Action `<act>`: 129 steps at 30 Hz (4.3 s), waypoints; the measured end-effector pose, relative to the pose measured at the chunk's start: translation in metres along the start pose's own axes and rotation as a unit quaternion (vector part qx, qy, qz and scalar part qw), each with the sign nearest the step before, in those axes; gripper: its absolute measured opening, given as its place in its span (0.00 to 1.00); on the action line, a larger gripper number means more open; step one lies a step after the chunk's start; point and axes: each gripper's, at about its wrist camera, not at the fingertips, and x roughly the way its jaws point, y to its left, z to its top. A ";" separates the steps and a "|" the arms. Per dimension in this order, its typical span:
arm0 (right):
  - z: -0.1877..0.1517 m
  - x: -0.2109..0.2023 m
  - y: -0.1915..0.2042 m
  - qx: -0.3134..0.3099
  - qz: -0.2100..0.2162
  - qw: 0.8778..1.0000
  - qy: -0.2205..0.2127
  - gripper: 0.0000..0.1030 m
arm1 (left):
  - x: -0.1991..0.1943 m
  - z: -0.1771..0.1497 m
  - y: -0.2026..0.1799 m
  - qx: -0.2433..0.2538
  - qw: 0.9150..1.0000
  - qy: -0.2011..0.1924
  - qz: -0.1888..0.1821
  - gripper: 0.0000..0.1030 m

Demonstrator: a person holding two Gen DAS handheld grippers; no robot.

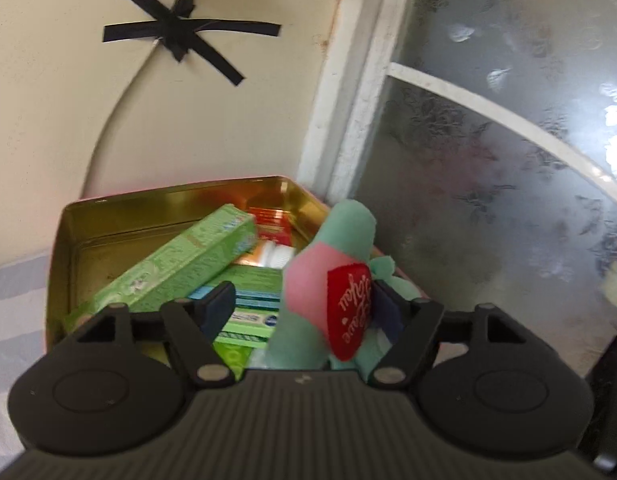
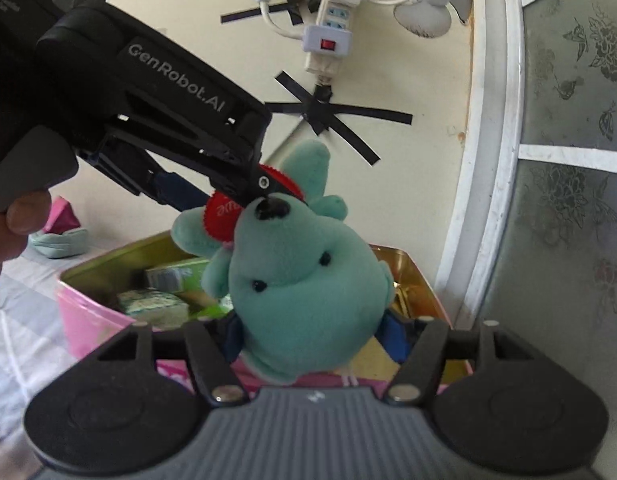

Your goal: Organize objects

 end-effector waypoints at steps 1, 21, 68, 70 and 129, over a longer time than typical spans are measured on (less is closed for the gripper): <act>-0.003 0.004 -0.002 0.009 -0.003 1.000 -0.003 0.79 | 0.007 -0.001 0.003 -0.001 0.999 -0.001 0.040 0.81; -0.009 -0.053 -0.007 0.084 0.073 0.990 -0.086 0.89 | -0.053 -0.046 0.039 0.006 0.971 -0.045 0.236 0.90; 0.012 0.025 0.347 -0.064 0.253 0.950 0.173 0.91 | -0.174 -0.158 0.321 -0.173 0.920 0.020 0.351 1.00; 0.016 0.032 0.360 -0.063 0.254 0.949 0.177 0.91 | -0.175 -0.159 0.323 -0.172 0.923 0.020 0.344 1.00; 0.017 -0.035 0.300 0.111 0.347 0.911 0.192 0.10 | -0.208 -0.157 0.301 -0.203 0.969 -0.079 0.115 1.00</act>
